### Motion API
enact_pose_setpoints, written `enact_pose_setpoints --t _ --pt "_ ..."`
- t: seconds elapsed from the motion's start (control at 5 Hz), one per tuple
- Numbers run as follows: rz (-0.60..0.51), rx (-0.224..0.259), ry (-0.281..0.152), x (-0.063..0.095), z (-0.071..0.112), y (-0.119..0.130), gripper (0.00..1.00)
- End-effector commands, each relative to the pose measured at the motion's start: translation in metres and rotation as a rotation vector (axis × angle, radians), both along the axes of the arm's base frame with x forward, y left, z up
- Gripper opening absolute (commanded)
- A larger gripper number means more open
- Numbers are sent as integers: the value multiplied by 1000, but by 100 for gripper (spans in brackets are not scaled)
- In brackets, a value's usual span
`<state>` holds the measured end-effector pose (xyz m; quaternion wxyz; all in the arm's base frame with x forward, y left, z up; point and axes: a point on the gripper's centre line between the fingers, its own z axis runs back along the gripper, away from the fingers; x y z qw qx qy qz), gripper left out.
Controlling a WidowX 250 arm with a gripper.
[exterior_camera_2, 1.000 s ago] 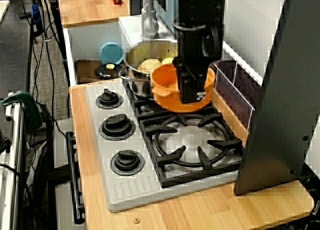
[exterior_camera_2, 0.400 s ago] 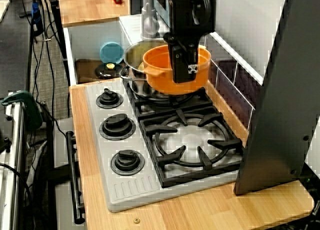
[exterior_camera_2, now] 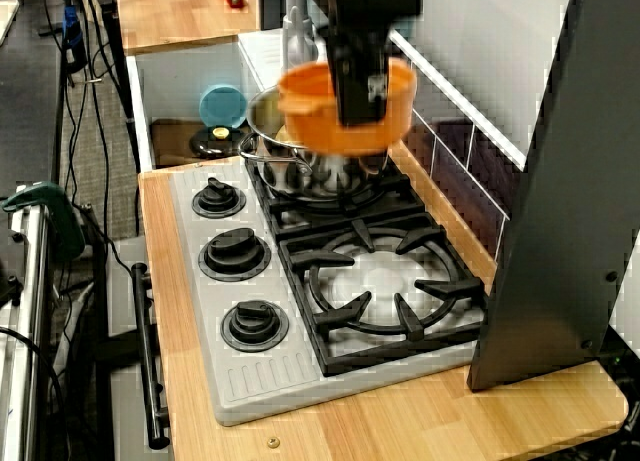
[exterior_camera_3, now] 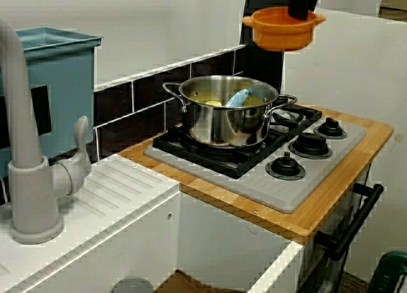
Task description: Lift pot from stove
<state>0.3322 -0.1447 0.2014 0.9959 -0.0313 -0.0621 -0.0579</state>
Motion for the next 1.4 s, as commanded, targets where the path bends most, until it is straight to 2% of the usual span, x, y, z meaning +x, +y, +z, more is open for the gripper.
enact_pose_setpoints --t 0.0,0.4,1.2 --pt "0 -58 -87 -1 47 8 0" --pt "-6 -73 -78 -3 57 11 0" --pt "-11 -71 -72 -3 59 12 0"
